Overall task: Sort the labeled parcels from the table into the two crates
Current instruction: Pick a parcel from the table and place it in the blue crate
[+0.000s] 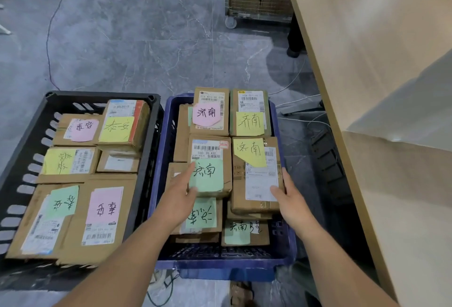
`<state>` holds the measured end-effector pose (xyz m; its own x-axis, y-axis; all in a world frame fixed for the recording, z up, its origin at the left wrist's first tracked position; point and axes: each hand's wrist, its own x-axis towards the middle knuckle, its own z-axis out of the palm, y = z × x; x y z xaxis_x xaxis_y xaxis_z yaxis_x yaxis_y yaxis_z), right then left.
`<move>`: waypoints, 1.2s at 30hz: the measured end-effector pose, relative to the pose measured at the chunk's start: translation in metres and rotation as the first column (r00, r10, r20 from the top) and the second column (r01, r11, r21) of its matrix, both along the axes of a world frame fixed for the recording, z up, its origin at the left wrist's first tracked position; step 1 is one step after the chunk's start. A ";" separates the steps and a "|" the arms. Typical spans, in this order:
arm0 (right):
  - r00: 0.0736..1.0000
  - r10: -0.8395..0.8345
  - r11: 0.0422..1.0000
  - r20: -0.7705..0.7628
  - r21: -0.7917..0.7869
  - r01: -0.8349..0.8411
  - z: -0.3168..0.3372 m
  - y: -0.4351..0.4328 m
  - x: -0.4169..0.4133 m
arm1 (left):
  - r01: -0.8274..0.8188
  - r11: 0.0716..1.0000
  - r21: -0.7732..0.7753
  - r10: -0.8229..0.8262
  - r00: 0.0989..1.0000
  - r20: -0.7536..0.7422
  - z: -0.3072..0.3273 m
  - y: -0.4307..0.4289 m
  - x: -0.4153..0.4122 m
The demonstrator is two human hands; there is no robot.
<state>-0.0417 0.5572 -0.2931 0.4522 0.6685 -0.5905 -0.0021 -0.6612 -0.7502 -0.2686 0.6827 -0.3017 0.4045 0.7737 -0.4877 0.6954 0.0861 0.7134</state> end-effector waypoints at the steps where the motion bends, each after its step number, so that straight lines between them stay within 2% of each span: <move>1: 1.000 0.021 1.000 0.015 -0.013 -0.020 -0.001 0.004 0.003 | 0.003 1.000 0.003 -0.003 1.000 -0.010 -0.001 0.002 0.003; 6: 0.985 0.134 0.981 0.105 -0.153 -0.117 -0.014 0.016 0.018 | 0.054 0.998 0.027 -0.051 0.994 -0.100 0.003 0.003 0.006; 9: 0.977 0.162 0.967 0.142 -0.221 -0.128 0.001 0.015 0.014 | 0.074 0.994 0.084 -0.063 0.991 -0.121 0.016 -0.002 0.005; 11: 0.958 0.182 0.962 0.221 -0.242 -0.127 0.015 0.010 0.010 | 0.103 0.983 0.152 -0.084 0.989 -0.123 0.029 -0.006 0.002; 15: 0.849 0.264 0.958 0.458 -0.224 -0.177 0.049 -0.008 -0.003 | 0.179 0.943 0.279 -0.139 0.977 -0.159 0.059 -0.018 -0.006; 20: 0.716 0.326 0.945 0.617 -0.221 -0.241 0.110 -0.052 -0.038 | 0.311 0.884 0.348 -0.238 0.942 -0.236 0.111 -0.053 -0.011; 26: 0.592 0.238 0.971 0.770 -0.202 -0.127 0.184 -0.126 -0.079 | 0.471 0.736 0.487 -0.380 0.882 -0.279 0.181 -0.112 -0.013; 36: 0.434 0.057 0.980 0.899 -0.133 0.147 0.264 -0.256 -0.145 | 0.560 0.540 0.628 -0.582 0.788 -0.202 0.253 -0.194 -0.013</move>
<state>-0.1869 0.3010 -0.0289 0.8196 0.5685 0.0718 0.5685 -0.7909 -0.2265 -0.2814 0.4883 -0.0487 0.8771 0.4788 0.0373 0.4131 -0.7919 0.4497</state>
